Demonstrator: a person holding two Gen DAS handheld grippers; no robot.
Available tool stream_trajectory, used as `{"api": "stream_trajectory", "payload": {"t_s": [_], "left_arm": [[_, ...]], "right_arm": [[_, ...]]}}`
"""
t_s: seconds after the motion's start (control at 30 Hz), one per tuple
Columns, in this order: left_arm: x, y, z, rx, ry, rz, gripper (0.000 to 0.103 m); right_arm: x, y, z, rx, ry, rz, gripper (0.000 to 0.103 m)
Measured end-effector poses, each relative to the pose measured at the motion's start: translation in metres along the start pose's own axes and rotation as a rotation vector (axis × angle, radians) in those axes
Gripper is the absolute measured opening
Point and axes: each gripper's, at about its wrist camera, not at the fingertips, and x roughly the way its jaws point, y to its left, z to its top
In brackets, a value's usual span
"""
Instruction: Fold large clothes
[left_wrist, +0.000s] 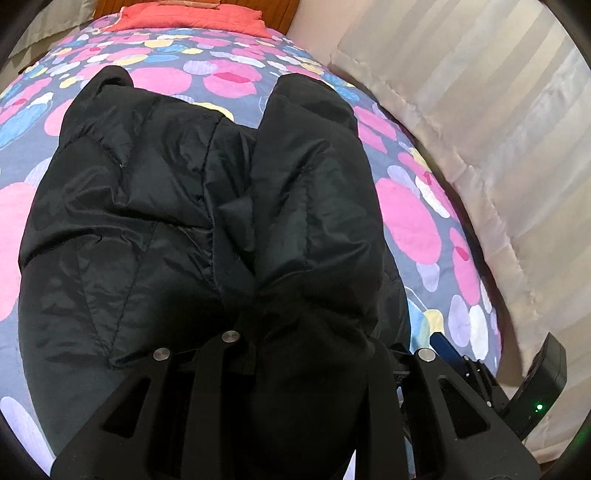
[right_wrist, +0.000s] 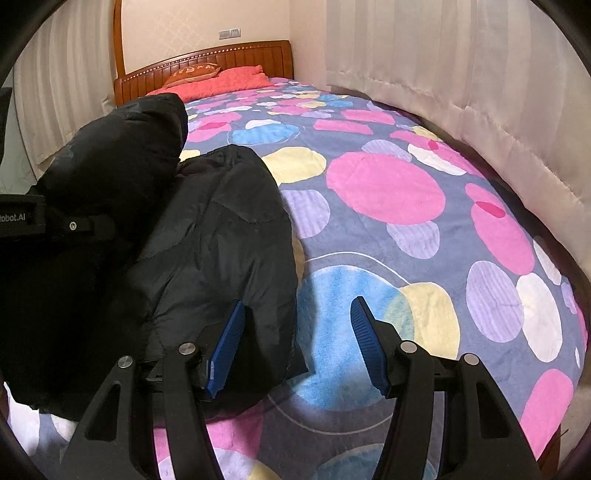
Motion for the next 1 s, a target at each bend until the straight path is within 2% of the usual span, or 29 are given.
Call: {"api": "stream_trajectory", "payload": {"t_s": [0.13,0.2,0.27,0.33,0.47,0.6,0.77,0.83,1.0], "left_arm": [[-0.016,-0.007,-0.001,0.027,-0.021,0.024,0.025],[-0.026,-0.011,-0.001,0.029,-0.036,0.019,0.035],[-0.043,-0.018,-0.003,0.045,-0.061,0.001,0.052],[-0.063,-0.024,-0.006,0.056,-0.094,-0.021,0.056],[-0.100,-0.021,-0.020,0.057,-0.157,-0.043,0.057],[-0.121,0.014,-0.035,-0.021,-0.190,-0.010,0.057],[-0.130,0.082,-0.050,-0.159,-0.219,0.107,0.062],[-0.135,0.112,-0.055,-0.225,-0.227,0.118,0.067],[-0.133,0.151,-0.061,-0.336,-0.231,0.111,0.072]], "right_arm": [[0.001,-0.004,0.001,0.007,0.004,-0.005,0.064],[0.001,-0.003,0.002,0.001,0.004,-0.013,0.064],[0.001,-0.002,0.003,-0.007,0.003,-0.020,0.064],[-0.001,-0.001,0.003,-0.014,0.002,-0.029,0.064],[-0.003,-0.001,0.003,-0.019,0.003,-0.043,0.064],[-0.005,0.000,0.003,-0.029,0.002,-0.052,0.064],[-0.010,0.005,0.004,-0.050,-0.003,-0.067,0.064],[-0.013,0.003,0.006,-0.047,-0.006,-0.073,0.064],[-0.028,-0.003,0.025,0.019,-0.036,-0.038,0.064]]}}
